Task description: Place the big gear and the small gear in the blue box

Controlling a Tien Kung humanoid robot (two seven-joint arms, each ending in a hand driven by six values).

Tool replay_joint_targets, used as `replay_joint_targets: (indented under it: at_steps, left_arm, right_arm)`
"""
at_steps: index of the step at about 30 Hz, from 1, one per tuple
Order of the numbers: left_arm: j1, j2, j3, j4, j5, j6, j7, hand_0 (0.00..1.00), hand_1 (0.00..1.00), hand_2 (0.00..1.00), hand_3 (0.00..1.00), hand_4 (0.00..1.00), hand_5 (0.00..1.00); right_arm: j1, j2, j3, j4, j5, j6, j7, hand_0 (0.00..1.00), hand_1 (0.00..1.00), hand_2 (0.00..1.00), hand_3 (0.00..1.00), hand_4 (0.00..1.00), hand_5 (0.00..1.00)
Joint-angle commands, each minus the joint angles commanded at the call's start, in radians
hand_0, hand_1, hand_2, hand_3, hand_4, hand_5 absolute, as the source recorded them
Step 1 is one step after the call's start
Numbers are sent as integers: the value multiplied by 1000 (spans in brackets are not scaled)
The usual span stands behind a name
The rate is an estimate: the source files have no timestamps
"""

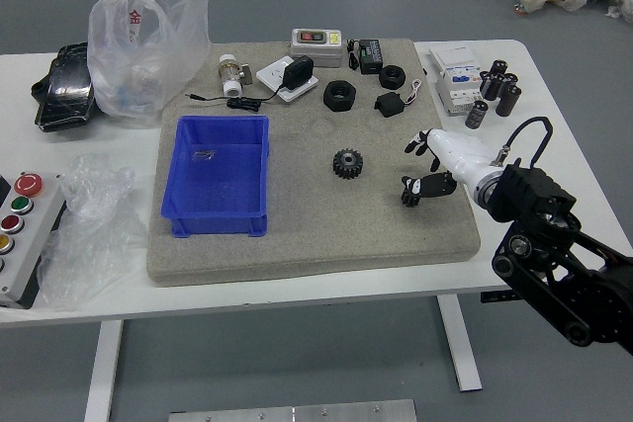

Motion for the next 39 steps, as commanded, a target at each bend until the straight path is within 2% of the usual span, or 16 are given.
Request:
replay_joint_targets:
  at_steps: [8, 17, 31, 39]
  left_arm:
    - [0, -1, -1, 0, 1, 0, 1, 704, 624, 618, 808, 709, 411]
    - [-2, -1, 0, 0, 2, -1, 0, 704, 623, 617, 807, 709, 410]
    - [1, 0, -5, -1, 7, -2, 4, 703, 623, 618, 809, 708, 412]
    - [2, 2, -9, -2, 14, -3, 6, 704, 624, 619, 808, 709, 411]
  right_arm:
    - [-2, 11, -19, -34, -11, 17, -42, 328, 486, 725, 748, 731, 267]
    - [2, 27, -53, -55, 9, 2, -44, 321, 476, 724, 747, 733, 272]
    - [-2, 18, -30, -41, 5, -52, -16, 291, 432, 693, 732, 743, 296]
    - [-1, 10, -28, 0, 33, -58, -15, 290, 425, 691, 727, 744, 296]
